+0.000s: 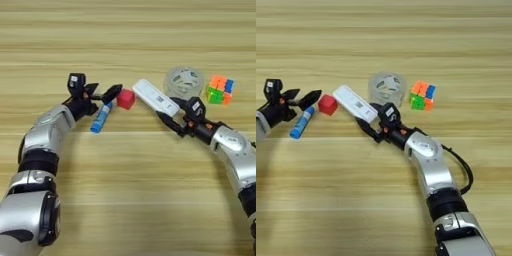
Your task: Move the objects on the table
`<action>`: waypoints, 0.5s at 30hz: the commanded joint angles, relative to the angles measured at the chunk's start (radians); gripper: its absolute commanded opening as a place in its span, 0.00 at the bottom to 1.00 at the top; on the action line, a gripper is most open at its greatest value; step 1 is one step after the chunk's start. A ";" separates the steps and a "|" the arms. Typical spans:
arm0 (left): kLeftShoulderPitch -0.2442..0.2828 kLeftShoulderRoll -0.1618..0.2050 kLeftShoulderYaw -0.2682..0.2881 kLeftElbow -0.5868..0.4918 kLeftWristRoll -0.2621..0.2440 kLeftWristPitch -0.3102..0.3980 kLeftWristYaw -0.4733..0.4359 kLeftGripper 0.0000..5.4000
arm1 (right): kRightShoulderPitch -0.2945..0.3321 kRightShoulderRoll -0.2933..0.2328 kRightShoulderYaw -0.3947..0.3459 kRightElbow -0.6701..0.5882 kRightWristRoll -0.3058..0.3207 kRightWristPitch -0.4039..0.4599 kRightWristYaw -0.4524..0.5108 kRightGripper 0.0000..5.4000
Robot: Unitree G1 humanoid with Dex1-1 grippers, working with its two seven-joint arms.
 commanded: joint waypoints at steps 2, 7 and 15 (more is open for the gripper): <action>0.012 -0.014 -0.009 -0.046 -0.038 0.076 -0.016 1.00 | 0.015 -0.008 0.009 -0.053 0.011 0.021 -0.007 0.54; 0.037 -0.031 -0.025 -0.151 -0.078 0.163 -0.024 1.00 | 0.014 -0.007 0.014 -0.070 0.012 0.023 -0.011 0.54; 0.068 -0.037 -0.030 -0.304 -0.136 0.264 -0.016 1.00 | 0.007 -0.002 0.021 -0.079 0.012 0.020 -0.013 0.54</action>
